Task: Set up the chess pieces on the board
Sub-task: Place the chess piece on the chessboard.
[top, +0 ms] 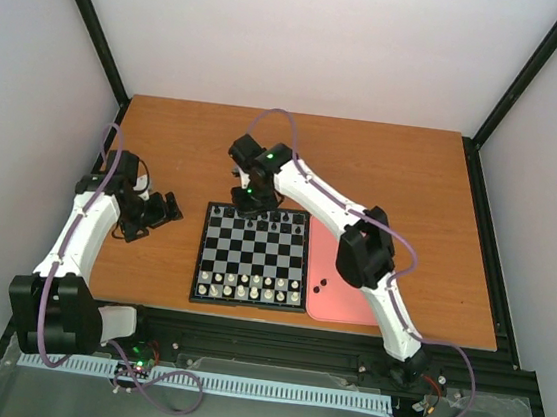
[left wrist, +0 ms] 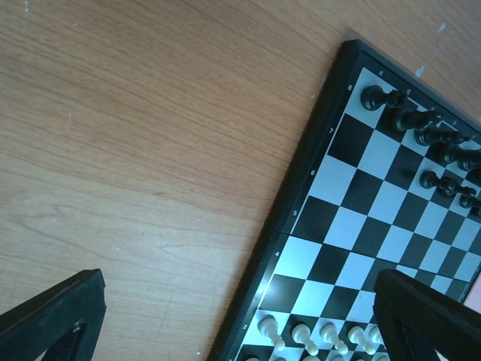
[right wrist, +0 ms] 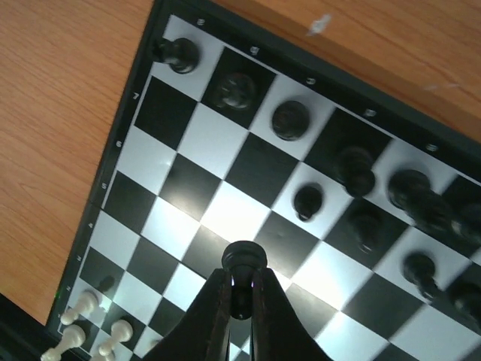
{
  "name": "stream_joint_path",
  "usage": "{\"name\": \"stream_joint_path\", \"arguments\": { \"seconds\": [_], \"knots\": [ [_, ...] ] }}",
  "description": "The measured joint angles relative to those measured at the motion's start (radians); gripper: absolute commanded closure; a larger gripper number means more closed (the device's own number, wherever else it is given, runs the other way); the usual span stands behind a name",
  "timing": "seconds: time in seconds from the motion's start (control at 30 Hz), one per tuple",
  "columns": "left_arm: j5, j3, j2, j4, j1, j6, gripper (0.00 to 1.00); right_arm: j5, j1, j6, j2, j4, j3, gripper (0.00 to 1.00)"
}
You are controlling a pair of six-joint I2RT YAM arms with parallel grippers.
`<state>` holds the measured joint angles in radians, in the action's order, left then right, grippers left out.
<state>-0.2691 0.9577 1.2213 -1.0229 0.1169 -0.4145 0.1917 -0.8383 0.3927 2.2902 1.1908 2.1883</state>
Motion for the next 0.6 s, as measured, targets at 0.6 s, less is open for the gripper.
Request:
{"name": "stream_joint_path", "arguments": {
  "seconds": [0.6],
  "knots": [
    [-0.072, -0.009, 0.0, 0.031, 0.001, -0.001, 0.0, 0.074, -0.022, 0.006, 0.154, 0.049, 0.143, 0.95]
  ]
}}
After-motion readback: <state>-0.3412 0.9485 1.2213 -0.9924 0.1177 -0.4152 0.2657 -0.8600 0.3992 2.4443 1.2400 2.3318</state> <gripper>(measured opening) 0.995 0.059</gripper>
